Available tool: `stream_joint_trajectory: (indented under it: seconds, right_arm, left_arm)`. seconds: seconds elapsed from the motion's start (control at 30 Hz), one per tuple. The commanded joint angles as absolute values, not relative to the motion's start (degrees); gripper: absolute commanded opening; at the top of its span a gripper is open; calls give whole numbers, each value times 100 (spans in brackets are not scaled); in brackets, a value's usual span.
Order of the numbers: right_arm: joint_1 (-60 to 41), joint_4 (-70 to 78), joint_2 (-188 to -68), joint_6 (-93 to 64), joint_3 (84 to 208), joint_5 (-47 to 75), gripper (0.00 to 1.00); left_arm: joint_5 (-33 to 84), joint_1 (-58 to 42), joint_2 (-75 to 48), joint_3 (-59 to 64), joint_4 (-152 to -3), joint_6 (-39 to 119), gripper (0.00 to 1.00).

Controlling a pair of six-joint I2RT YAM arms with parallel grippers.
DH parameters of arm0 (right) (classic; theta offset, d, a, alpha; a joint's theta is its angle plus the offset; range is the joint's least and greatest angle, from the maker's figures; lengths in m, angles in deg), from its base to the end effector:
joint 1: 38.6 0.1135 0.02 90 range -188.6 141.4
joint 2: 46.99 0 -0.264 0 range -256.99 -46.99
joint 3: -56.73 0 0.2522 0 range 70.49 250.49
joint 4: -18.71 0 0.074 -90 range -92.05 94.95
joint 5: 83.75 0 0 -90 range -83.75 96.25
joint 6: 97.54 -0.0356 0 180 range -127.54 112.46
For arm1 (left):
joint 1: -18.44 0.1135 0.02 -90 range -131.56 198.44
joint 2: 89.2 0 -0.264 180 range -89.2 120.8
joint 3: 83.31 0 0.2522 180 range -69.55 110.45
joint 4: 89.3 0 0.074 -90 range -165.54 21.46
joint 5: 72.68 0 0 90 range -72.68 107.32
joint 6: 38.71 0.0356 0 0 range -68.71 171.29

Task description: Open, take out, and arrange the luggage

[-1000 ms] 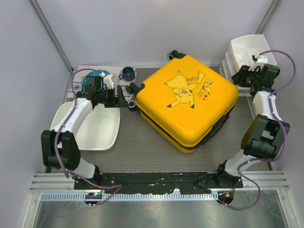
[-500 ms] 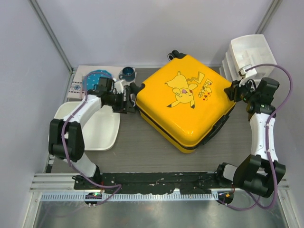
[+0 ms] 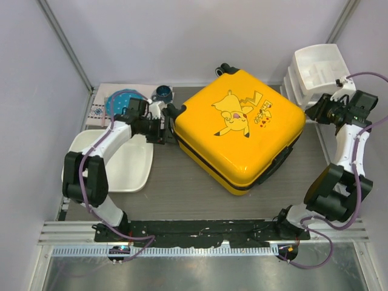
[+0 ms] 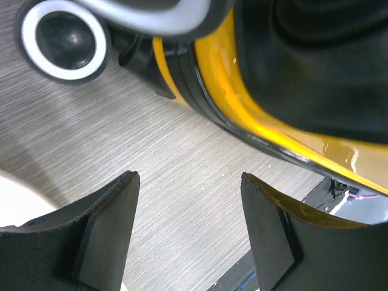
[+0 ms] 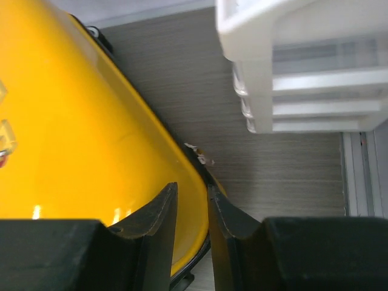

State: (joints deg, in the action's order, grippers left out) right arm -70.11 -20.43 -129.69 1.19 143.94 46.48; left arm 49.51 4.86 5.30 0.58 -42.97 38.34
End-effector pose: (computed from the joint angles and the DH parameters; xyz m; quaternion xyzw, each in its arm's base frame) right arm 0.2858 -0.1482 0.3377 0.0076 0.8467 0.1359 0.5144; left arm 0.3313 -0.0995 0.2430 0.0839 0.9206 -0.3214 0.2051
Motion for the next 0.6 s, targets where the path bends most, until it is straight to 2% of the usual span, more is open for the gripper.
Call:
stream_joint_trajectory:
  seconds: [0.0, 0.2, 0.33, 0.57]
  right_arm:
    - [-6866, -1546, -13478, -218, 14327, 3703, 32]
    - [-6542, -955, -13919, -113, 14168, 3736, 32]
    - [-6383, -998, -13666, 333, 13809, 4919, 33]
    - [-6031, -2910, -12717, 2417, 12966, 5511, 34]
  left_arm:
    - [5107, 807, -25, -265, -4539, 3820, 72]
    - [5221, 930, -228, -618, -4548, 3785, 73]
    - [5090, 948, -219, -592, -4514, 3767, 75]
    - [4922, 1185, -8, -329, -4461, 3539, 77]
